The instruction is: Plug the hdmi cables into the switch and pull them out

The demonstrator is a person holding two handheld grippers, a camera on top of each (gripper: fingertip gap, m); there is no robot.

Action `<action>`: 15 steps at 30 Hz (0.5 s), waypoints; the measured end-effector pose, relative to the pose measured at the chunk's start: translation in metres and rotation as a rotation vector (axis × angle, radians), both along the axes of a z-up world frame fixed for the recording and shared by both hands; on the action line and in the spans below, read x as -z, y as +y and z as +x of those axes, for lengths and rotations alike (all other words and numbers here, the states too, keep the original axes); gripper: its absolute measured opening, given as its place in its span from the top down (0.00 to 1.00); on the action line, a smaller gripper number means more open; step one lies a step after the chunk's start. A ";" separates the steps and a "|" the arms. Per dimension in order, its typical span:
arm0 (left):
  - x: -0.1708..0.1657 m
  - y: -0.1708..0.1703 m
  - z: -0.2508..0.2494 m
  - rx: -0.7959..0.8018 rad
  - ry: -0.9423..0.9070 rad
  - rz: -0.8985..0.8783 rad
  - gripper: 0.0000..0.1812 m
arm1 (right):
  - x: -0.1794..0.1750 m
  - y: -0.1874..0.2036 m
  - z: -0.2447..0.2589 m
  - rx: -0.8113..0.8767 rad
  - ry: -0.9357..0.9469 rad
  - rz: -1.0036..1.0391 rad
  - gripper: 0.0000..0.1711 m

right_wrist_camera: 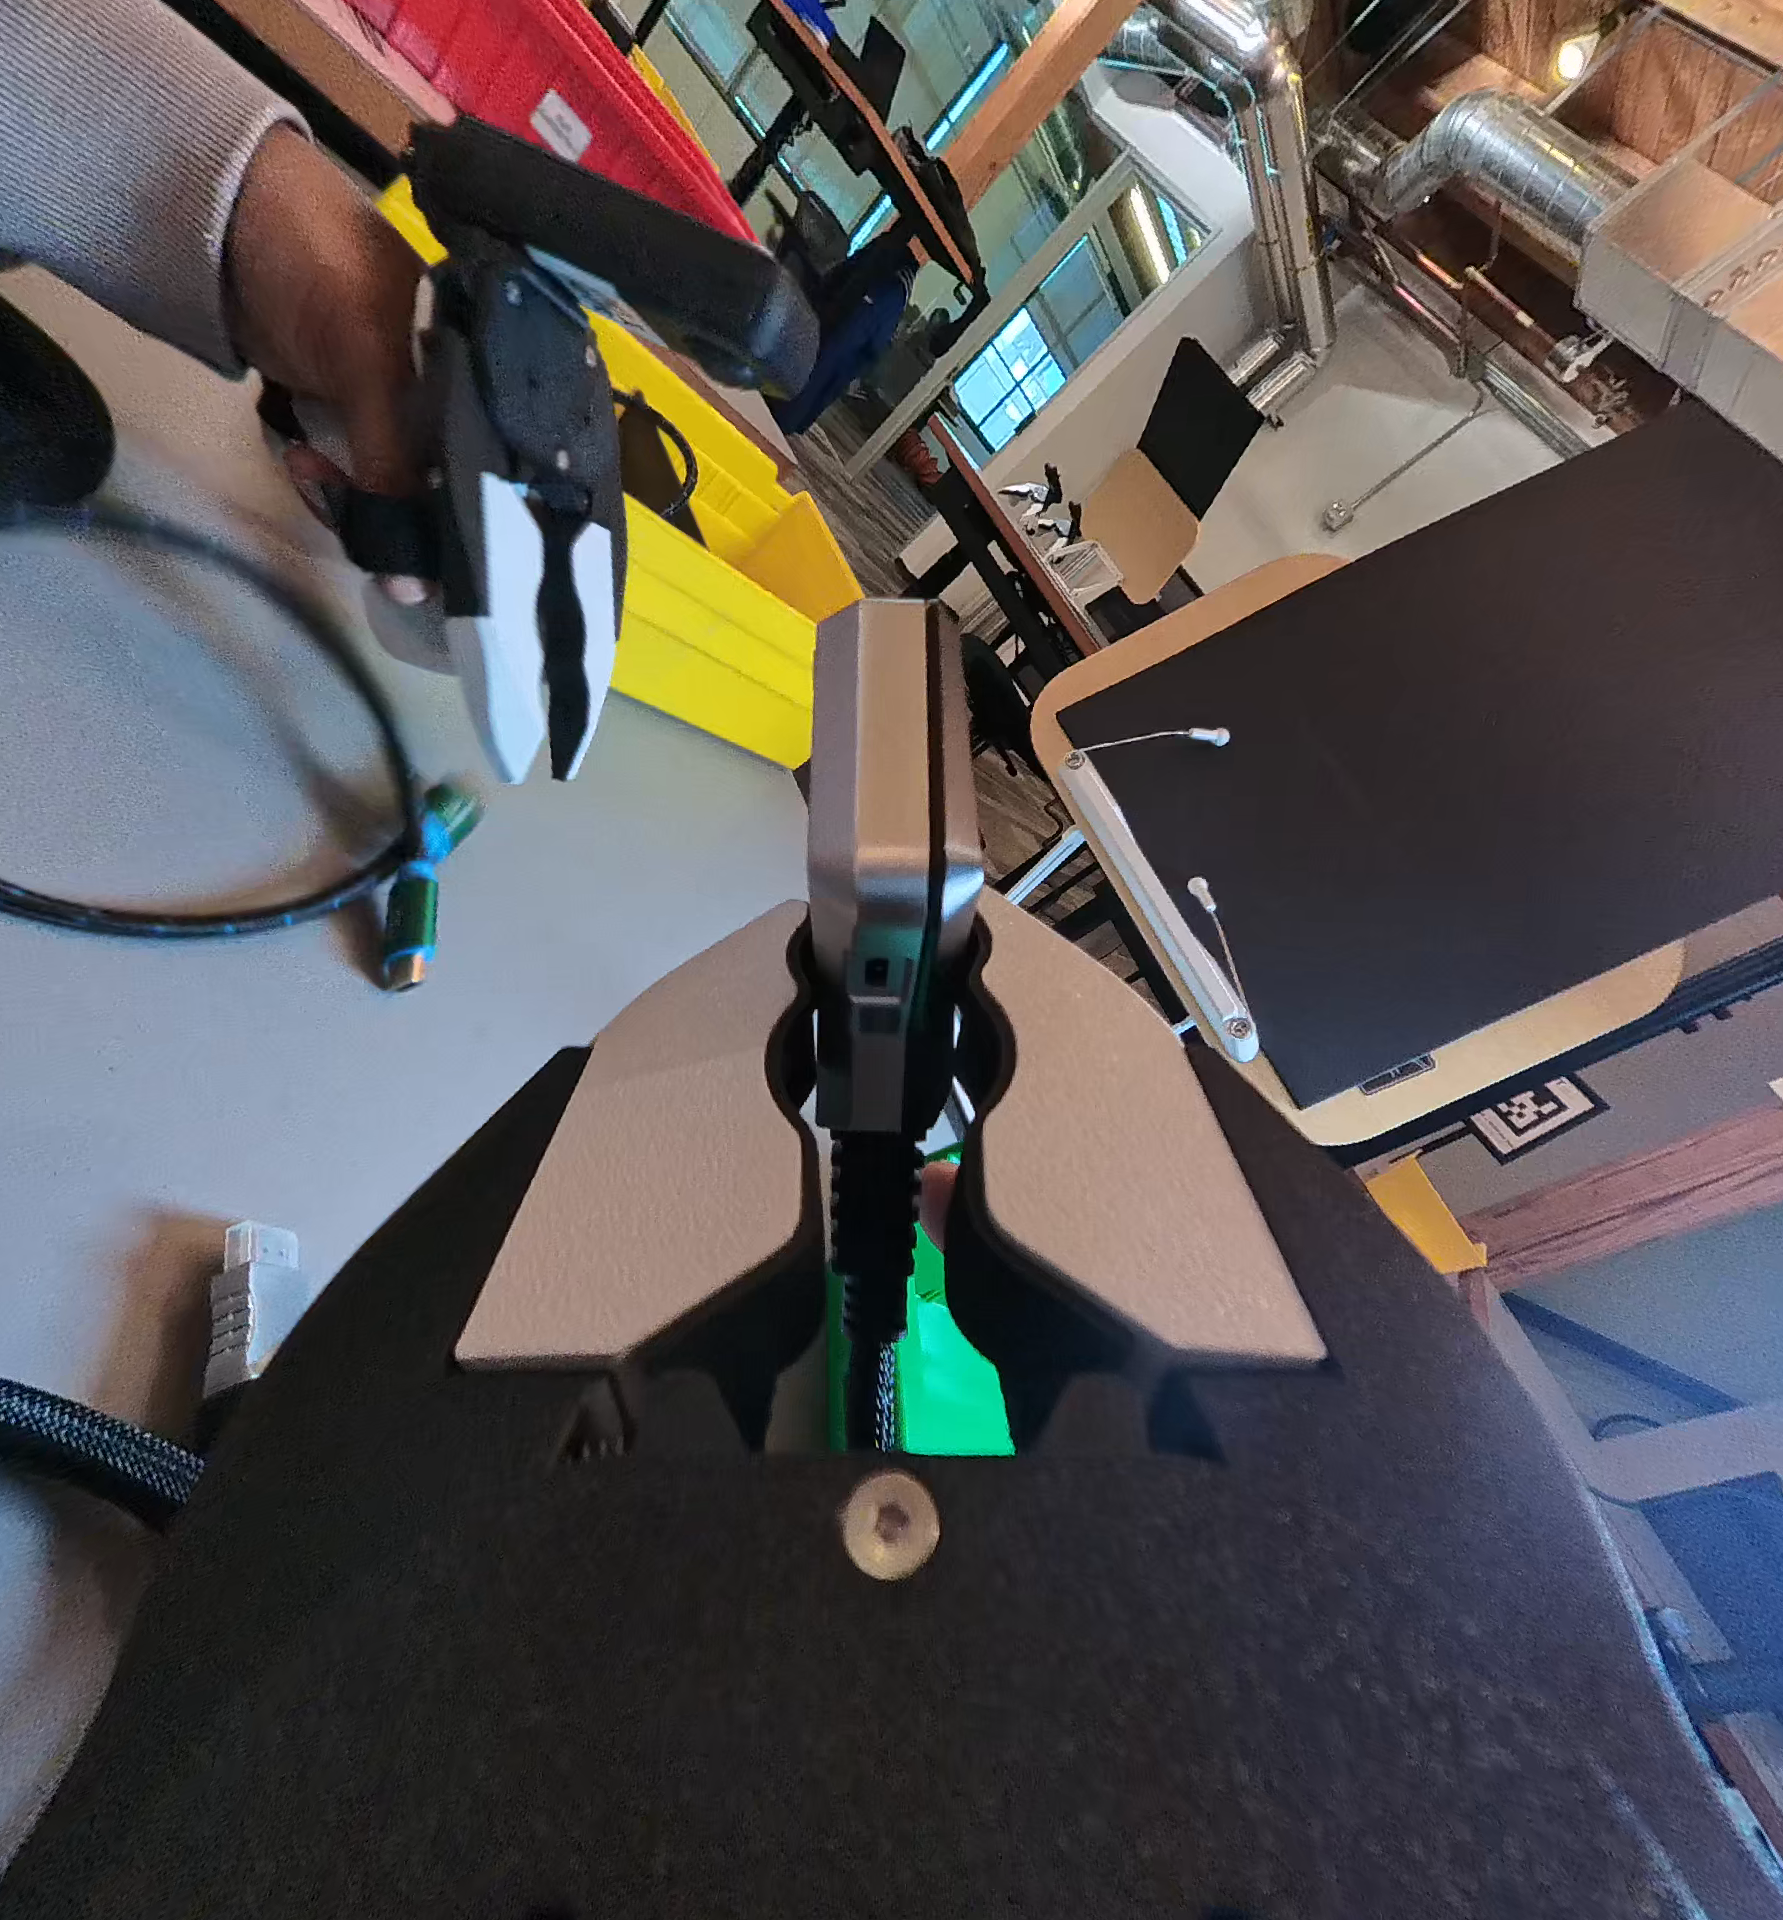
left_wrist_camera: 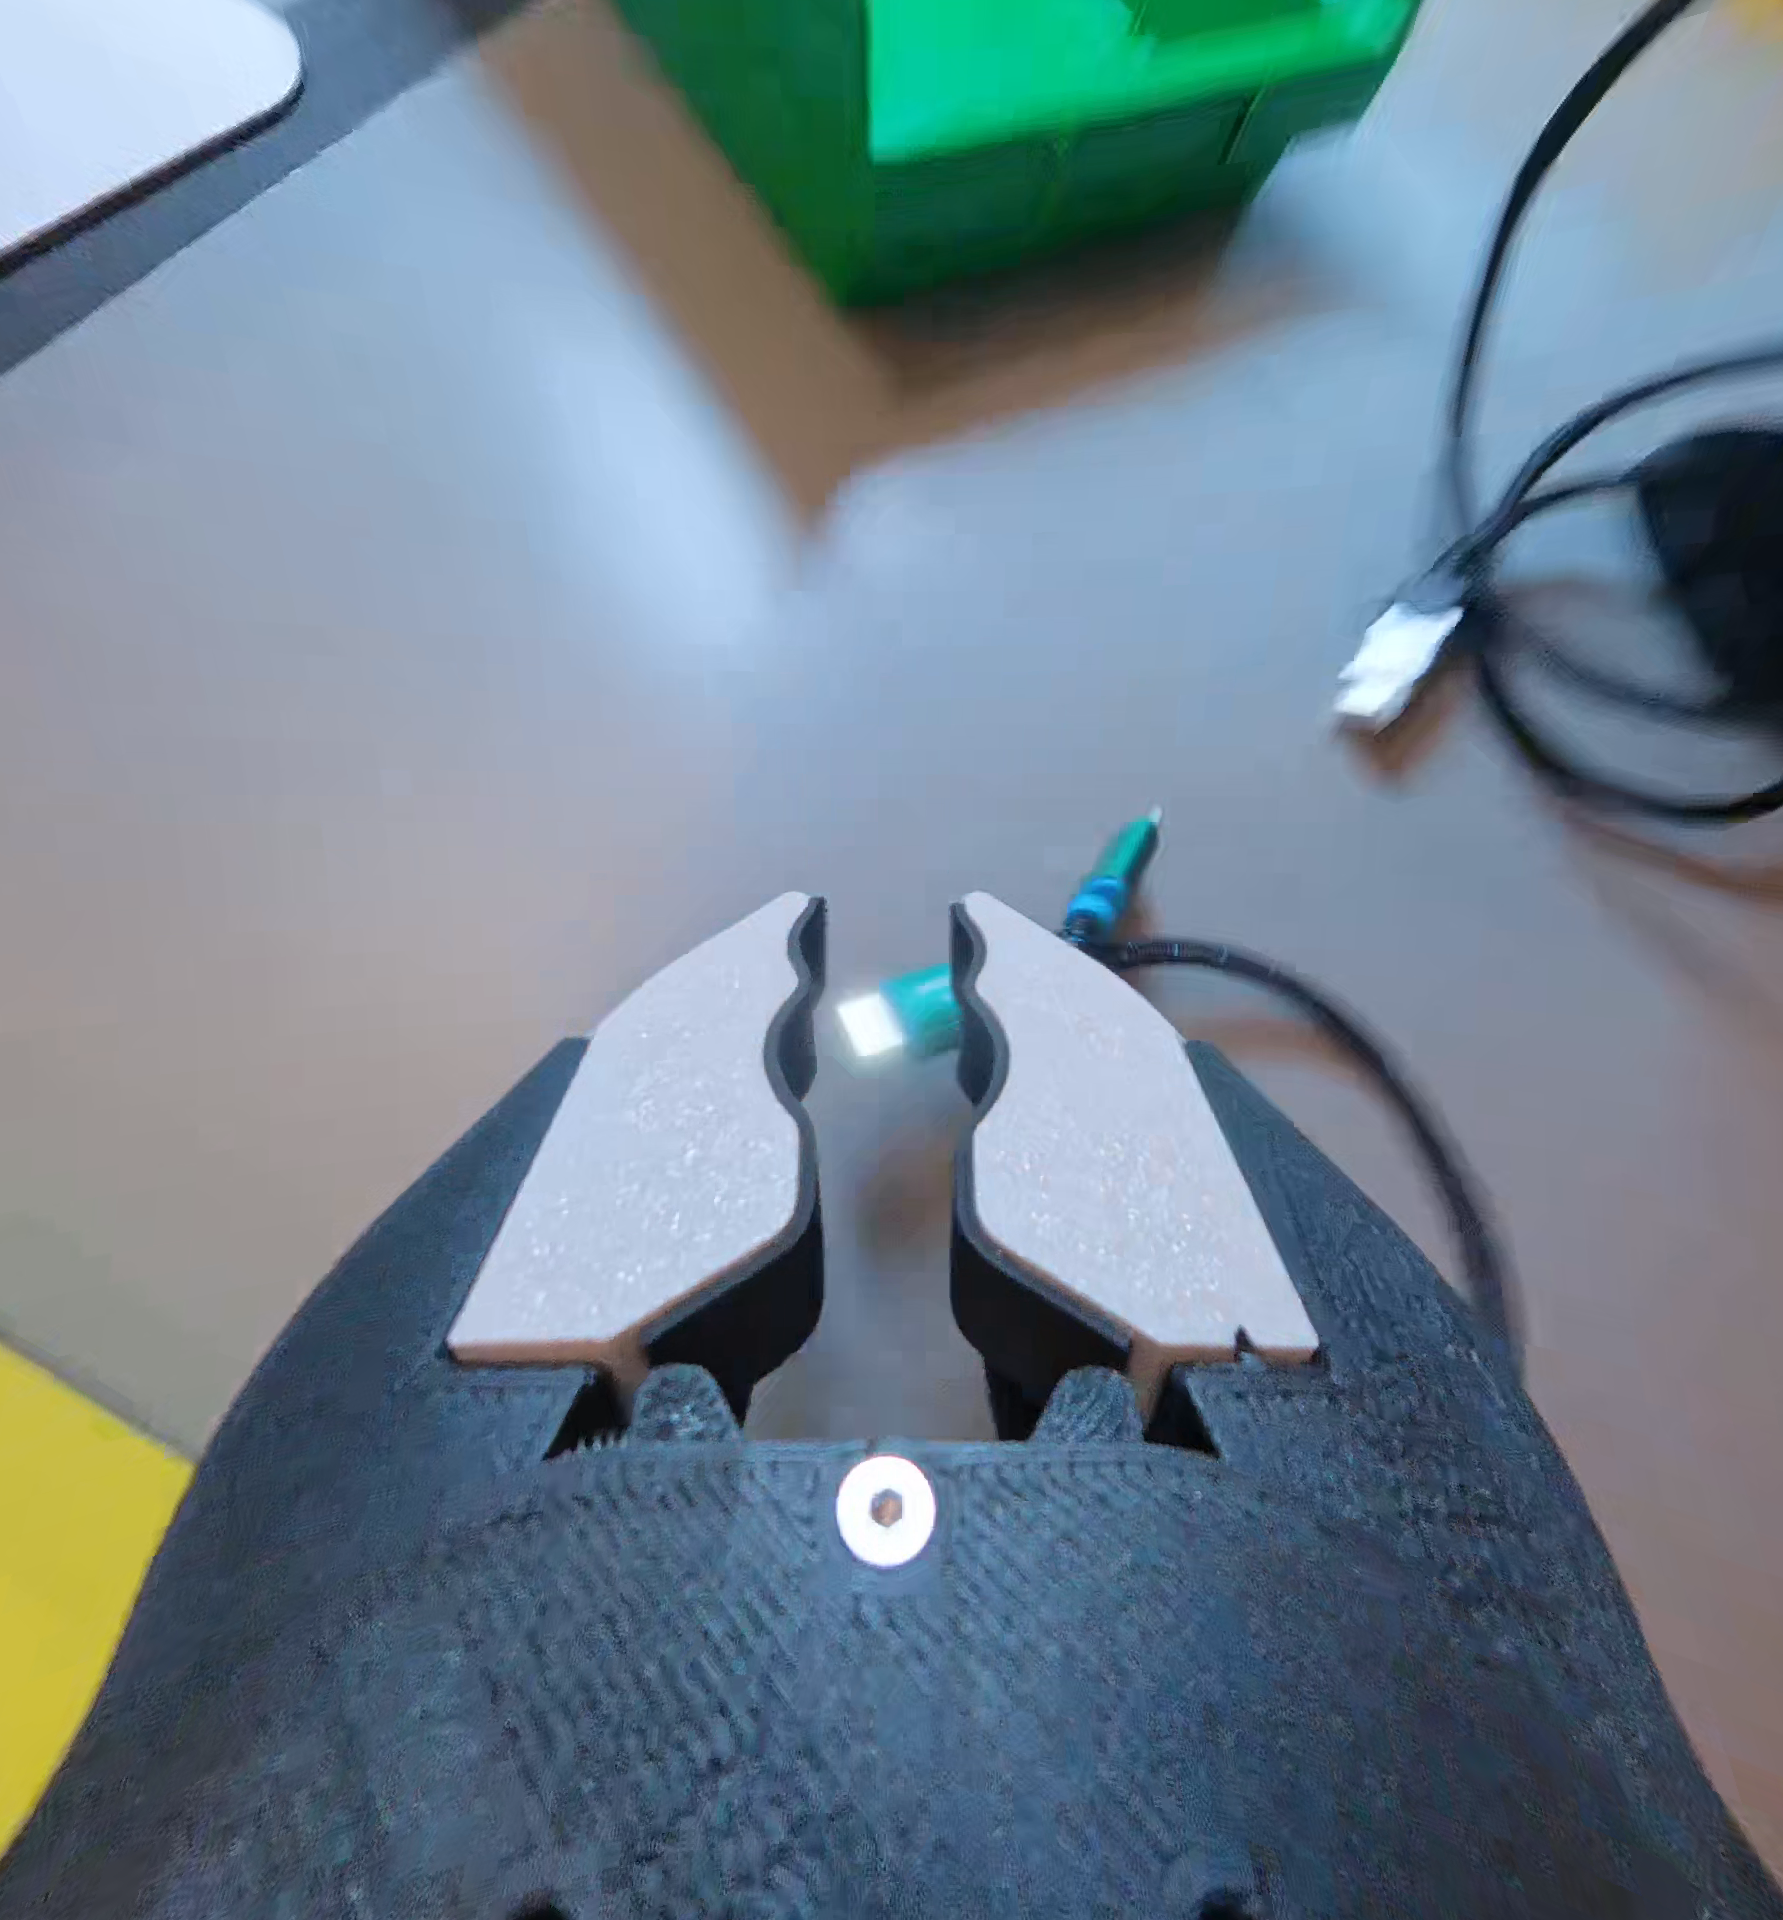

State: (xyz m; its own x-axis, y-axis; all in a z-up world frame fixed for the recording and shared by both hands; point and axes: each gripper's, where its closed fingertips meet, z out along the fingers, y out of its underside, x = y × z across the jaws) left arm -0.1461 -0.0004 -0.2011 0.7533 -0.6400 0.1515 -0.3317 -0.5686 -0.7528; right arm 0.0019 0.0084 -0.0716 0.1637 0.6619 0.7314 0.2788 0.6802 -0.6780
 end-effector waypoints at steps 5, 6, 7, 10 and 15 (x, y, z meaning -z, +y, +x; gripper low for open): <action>0.004 -0.007 -0.003 0.059 0.274 0.185 0.84 | 0.003 0.003 0.000 -0.002 -0.004 -0.014 0.87; 0.003 -0.011 0.003 0.098 0.292 0.213 0.85 | 0.003 0.002 -0.001 -0.004 -0.005 -0.016 0.87; 0.005 -0.017 0.009 0.142 0.305 0.222 0.85 | 0.004 0.002 -0.001 -0.005 -0.006 -0.015 0.87; 0.018 -0.027 0.023 0.256 0.352 0.204 0.84 | 0.004 -0.002 -0.003 -0.008 -0.011 -0.006 0.87; 0.040 -0.025 0.027 0.360 0.501 0.242 0.87 | 0.005 -0.004 -0.004 -0.014 -0.018 0.002 0.87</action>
